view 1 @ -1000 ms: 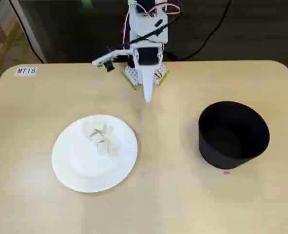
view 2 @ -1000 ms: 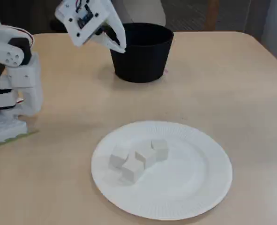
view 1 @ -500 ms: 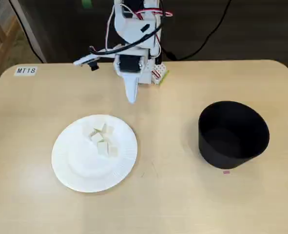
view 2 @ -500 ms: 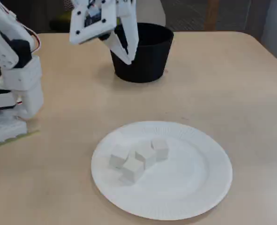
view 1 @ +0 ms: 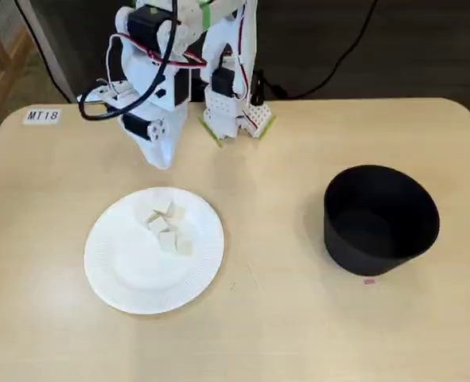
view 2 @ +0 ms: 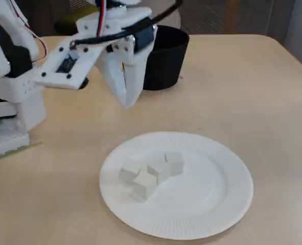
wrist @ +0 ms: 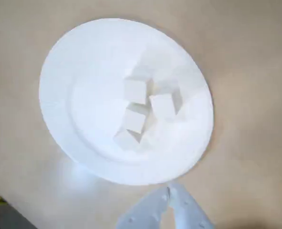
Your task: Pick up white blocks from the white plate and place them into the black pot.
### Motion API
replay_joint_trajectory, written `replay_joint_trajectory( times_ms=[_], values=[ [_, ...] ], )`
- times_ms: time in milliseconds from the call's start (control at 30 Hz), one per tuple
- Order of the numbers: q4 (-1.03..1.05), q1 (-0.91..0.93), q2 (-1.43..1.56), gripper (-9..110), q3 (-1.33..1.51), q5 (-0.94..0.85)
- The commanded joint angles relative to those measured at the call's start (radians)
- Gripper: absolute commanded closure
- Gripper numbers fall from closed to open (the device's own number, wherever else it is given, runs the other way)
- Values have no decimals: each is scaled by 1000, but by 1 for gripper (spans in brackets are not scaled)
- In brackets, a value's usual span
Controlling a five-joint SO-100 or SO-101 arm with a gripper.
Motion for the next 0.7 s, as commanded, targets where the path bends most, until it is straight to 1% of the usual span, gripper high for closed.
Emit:
replay_joint_trajectory(
  times_ms=[0, 133, 300, 400, 467, 567, 667],
  values=[
    [2, 12, -60, 97, -44, 44],
    [-15, 6, -120, 93, -32, 60],
    [-17, 3, -173, 83, -32, 54],
    [-17, -5, -201, 80, -40, 52],
    [-21, -11, -216, 74, -41, 44],
    [-31, -17, -256, 71, -41, 40],
    [-63, -17, -290, 72, -41, 26]
  ],
)
